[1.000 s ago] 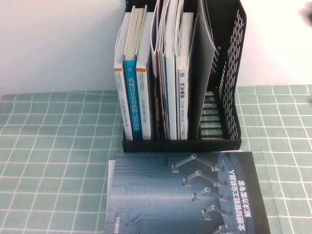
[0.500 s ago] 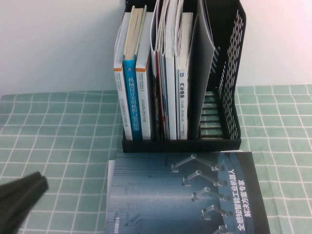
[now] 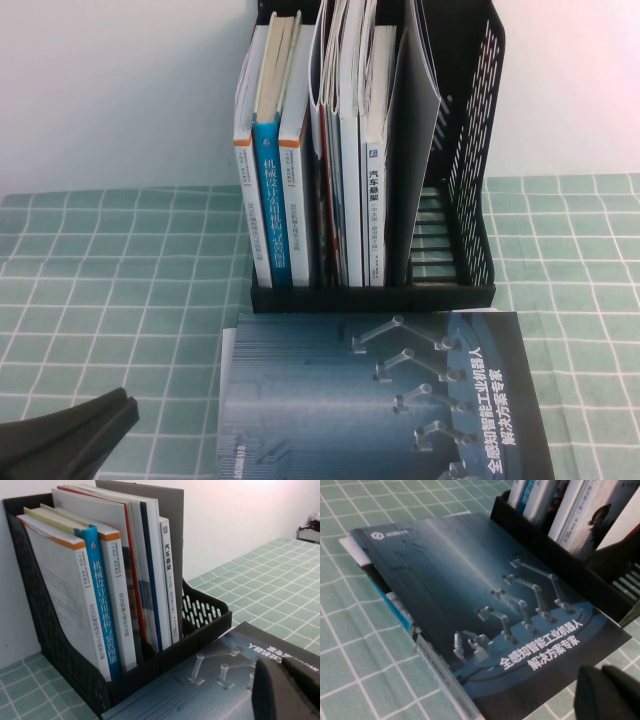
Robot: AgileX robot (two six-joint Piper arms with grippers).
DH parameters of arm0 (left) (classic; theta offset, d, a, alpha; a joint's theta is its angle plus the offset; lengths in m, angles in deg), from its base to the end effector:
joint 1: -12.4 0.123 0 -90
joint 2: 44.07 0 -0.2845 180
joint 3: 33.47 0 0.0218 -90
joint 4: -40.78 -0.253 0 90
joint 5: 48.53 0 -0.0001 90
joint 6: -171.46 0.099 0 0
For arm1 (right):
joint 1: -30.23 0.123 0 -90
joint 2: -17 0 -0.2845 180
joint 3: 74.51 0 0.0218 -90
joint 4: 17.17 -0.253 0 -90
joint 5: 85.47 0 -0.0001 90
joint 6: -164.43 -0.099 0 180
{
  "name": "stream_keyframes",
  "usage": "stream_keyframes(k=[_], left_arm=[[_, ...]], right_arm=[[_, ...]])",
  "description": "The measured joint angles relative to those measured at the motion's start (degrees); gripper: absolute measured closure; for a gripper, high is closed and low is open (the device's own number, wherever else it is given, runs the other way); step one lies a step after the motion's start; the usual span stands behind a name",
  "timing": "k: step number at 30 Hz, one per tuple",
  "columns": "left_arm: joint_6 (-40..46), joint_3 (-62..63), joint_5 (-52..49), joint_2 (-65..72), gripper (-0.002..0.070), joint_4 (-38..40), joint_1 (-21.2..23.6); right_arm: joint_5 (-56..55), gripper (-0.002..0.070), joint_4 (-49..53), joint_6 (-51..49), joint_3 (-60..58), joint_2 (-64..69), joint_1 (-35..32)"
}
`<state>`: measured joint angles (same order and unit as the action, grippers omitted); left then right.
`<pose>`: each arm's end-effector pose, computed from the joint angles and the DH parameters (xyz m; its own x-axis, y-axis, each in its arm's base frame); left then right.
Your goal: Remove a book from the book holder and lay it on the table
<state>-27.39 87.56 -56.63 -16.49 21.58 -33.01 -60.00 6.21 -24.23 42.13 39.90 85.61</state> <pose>0.0719 -0.0663 0.2844 -0.0494 0.0544 -0.9973 0.6791 0.7340 0.0064 0.0598 0.0568 0.2387 -0.0307 -0.4246 -0.9048 -0.7445 0.6137 -0.2627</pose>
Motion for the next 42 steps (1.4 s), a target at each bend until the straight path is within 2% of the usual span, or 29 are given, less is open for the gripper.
stream_keyframes(k=[19, 23, 26, 28, 33, 37, 42], left_arm=[[0.0, -1.2, 0.0, -1.5, 0.0676, 1.7, 0.8], [-0.1, -3.2, 0.0, -6.0, 0.0676, 4.3, 7.4], [0.9, -5.2, 0.0, -10.0, 0.0676, 6.9, 15.0], [3.4, -7.2, 0.0, -12.9, 0.0676, 9.1, 20.4], [11.6, -13.0, -0.4, -18.4, 0.0676, 16.3, 30.7], [13.7, -18.3, -1.9, -20.3, 0.0676, 19.2, 35.8], [14.0, -19.5, -8.4, -20.4, 0.0676, 21.0, 39.3]], right_arm=[[0.7, 0.0678, -0.6, -0.3, -0.1, 0.0, 0.0], [0.8, 0.0678, -0.6, -0.3, -0.1, 0.0, 0.0], [0.9, 0.0678, -0.6, -0.3, -0.1, 0.0, 0.0], [0.9, 0.0678, -0.6, -0.3, -0.1, 0.0, 0.0], [1.0, 0.0678, -0.6, -0.3, -0.1, 0.0, 0.0], [1.1, 0.0678, -0.6, -0.3, -0.1, 0.0, 0.0], [1.1, 0.0678, -0.6, -0.3, -0.1, -0.1, 0.0]])
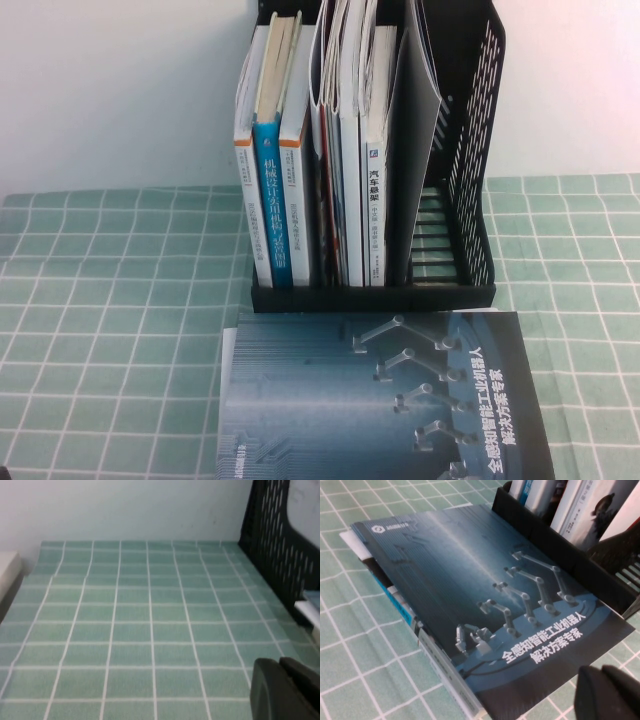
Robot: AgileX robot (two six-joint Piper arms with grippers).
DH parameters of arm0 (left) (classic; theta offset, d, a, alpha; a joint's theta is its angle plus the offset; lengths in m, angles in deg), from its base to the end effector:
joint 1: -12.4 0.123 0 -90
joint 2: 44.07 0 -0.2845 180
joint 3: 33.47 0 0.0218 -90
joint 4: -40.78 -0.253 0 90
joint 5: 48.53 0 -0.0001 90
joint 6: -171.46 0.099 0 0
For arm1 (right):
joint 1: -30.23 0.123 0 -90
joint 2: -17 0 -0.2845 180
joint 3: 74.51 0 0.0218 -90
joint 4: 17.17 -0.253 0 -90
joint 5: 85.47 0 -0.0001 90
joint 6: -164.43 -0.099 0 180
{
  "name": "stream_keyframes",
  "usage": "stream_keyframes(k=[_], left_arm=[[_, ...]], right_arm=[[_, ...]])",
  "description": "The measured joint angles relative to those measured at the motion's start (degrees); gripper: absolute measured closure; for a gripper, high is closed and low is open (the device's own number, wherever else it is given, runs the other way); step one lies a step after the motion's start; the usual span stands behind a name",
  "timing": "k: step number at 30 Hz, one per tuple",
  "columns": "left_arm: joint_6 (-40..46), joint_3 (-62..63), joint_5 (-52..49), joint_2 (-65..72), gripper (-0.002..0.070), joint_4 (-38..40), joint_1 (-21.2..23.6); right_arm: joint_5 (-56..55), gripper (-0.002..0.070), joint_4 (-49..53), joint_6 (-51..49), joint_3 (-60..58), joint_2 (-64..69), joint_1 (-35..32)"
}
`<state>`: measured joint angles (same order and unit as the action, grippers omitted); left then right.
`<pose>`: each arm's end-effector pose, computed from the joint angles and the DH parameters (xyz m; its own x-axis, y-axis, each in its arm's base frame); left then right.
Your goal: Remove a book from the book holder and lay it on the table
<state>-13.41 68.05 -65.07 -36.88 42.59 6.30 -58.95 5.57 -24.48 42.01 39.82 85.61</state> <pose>0.0646 -0.0078 0.1784 -0.2220 -0.0920 -0.9707 0.0901 0.9894 -0.1143 0.0594 0.0560 0.2364 -0.0544 -0.4288 -0.9018 -0.7454 0.6184 -0.2491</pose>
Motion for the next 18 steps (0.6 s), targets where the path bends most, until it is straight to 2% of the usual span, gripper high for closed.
stream_keyframes(k=[3, 18], left_arm=[[0.1, 0.0, -2.6, 0.0, 0.0676, 0.4, 0.5], [0.4, 0.0, -2.7, 0.0, 0.0676, 0.5, 0.6]], right_arm=[[0.0, 0.0678, 0.0, -0.1, 0.0, 0.0, 0.0], [0.0, 0.0678, 0.0, -0.1, 0.0, -0.1, 0.0]])
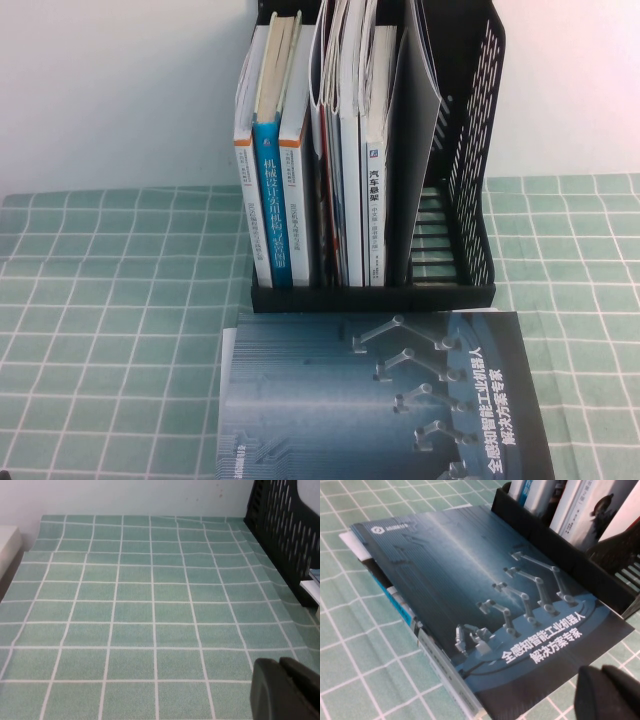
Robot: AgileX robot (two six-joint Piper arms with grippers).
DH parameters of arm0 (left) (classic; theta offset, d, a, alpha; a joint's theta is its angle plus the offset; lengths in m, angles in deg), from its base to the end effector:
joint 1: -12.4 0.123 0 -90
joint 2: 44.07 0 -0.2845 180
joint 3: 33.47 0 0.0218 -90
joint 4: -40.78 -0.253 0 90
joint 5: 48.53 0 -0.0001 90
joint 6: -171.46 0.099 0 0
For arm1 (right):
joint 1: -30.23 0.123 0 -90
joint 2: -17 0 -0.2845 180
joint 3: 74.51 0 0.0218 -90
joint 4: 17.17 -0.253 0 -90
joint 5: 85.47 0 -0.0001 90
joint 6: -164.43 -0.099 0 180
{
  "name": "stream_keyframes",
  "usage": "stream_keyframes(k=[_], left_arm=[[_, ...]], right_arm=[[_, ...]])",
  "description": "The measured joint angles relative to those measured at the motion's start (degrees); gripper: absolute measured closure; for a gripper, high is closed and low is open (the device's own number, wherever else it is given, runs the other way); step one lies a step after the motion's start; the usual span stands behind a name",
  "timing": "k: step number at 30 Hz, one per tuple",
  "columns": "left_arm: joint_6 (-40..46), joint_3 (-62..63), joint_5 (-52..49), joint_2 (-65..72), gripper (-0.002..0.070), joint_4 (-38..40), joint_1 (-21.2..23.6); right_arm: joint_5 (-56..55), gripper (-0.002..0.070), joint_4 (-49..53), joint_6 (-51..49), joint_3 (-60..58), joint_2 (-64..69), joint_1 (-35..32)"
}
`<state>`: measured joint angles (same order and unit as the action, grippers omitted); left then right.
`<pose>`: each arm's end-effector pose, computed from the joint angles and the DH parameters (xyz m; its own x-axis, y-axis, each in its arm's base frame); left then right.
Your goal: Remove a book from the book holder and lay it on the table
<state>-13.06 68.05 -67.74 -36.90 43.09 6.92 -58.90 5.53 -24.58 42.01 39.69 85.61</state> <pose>0.0636 -0.0074 0.1740 -0.2659 -0.0917 -0.9596 0.0777 0.9902 -0.1162 0.0593 0.0557 0.2365 -0.0556 -0.4262 -0.9029 -0.7450 0.6197 -0.2467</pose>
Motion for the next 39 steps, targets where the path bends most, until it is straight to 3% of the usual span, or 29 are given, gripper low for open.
stream_keyframes(k=[27, 31, 33, 39], left_arm=[[0.0, 0.0, -0.1, 0.0, 0.0676, 0.1, 0.0], [0.0, 0.0, -0.1, 0.0, 0.0676, 0.1, 0.0], [0.0, 0.0, -0.1, 0.0, 0.0678, 0.1, 0.0], [0.0, 0.0, -0.1, 0.0, 0.0678, 0.1, 0.0]], right_arm=[[0.2, 0.0678, 0.8, -2.4, 0.0, -0.3, -0.3], [0.9, 0.0678, 6.6, -17.0, 0.0, -0.6, -5.1], [0.7, 0.0678, 8.3, -19.8, 0.0, -0.7, -9.6], [-3.7, 0.0678, 6.6, -15.8, -0.2, -2.0, -25.6]])
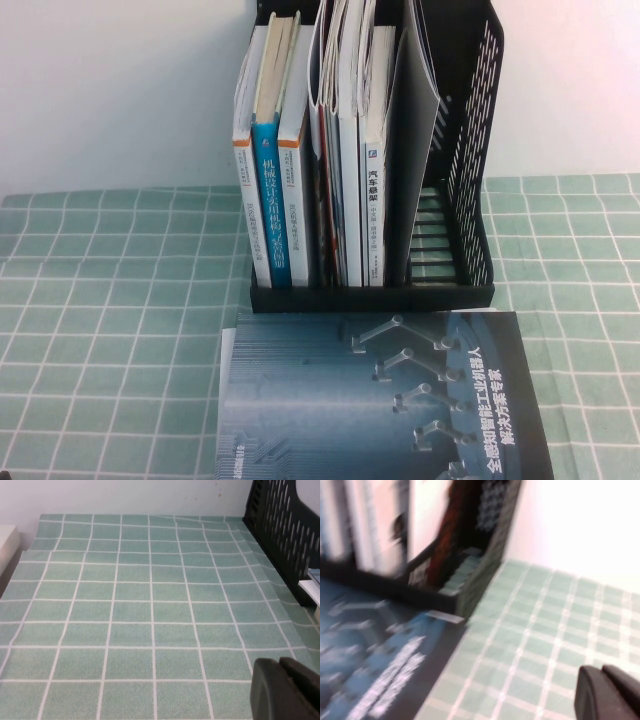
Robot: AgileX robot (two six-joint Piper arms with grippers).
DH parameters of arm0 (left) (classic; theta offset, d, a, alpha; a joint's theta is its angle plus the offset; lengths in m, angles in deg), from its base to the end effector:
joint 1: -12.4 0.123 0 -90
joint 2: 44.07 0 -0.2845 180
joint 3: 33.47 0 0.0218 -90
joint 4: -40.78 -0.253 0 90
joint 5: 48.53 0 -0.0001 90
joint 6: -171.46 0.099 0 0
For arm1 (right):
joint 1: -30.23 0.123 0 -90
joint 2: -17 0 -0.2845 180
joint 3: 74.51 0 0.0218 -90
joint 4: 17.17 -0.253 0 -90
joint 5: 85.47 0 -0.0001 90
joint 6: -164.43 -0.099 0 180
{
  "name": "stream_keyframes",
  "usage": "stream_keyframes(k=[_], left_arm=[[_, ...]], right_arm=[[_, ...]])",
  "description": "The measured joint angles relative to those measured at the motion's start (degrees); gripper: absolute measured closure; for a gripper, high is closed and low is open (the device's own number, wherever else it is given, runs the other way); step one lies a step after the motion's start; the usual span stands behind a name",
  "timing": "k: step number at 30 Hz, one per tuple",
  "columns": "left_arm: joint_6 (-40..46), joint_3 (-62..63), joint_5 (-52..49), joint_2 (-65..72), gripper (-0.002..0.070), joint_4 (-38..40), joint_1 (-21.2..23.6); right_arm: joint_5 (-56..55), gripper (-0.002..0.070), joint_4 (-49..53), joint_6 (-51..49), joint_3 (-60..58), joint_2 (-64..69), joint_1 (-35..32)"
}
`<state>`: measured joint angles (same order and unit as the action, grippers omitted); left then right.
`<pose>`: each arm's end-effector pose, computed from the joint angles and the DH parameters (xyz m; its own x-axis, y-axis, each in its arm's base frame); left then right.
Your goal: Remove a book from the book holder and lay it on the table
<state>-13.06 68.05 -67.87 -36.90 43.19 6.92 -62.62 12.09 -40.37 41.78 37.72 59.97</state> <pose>0.0635 -0.0075 0.1738 -0.2683 -0.0931 -0.9588 0.0777 0.9900 -0.1179 0.0767 0.0221 0.2453 -0.2045 -0.1663 -0.9646 -0.3368 0.9372 -0.0902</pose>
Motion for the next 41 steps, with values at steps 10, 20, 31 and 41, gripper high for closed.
stream_keyframes(k=[10, 20, 31, 41], left_arm=[[-0.2, 0.0, -0.2, 0.0, 0.0678, 0.1, 0.0], [-0.2, 0.0, -0.3, 0.0, 0.0678, 0.2, 0.0], [-0.1, 0.0, -0.3, 0.0, 0.0678, 0.2, 0.0], [-0.1, 0.0, -0.3, 0.0, 0.0677, 0.2, 0.0]], right_arm=[[-15.8, 0.0678, -19.2, 29.8, -8.6, -13.0, -26.9], [-5.0, 0.0678, -26.7, 32.1, -15.0, -13.6, -28.9], [-2.1, 0.0678, -27.2, 30.7, -15.1, -13.6, -28.9], [-2.1, 0.0678, -27.3, 30.7, -15.1, -13.6, -28.9]])
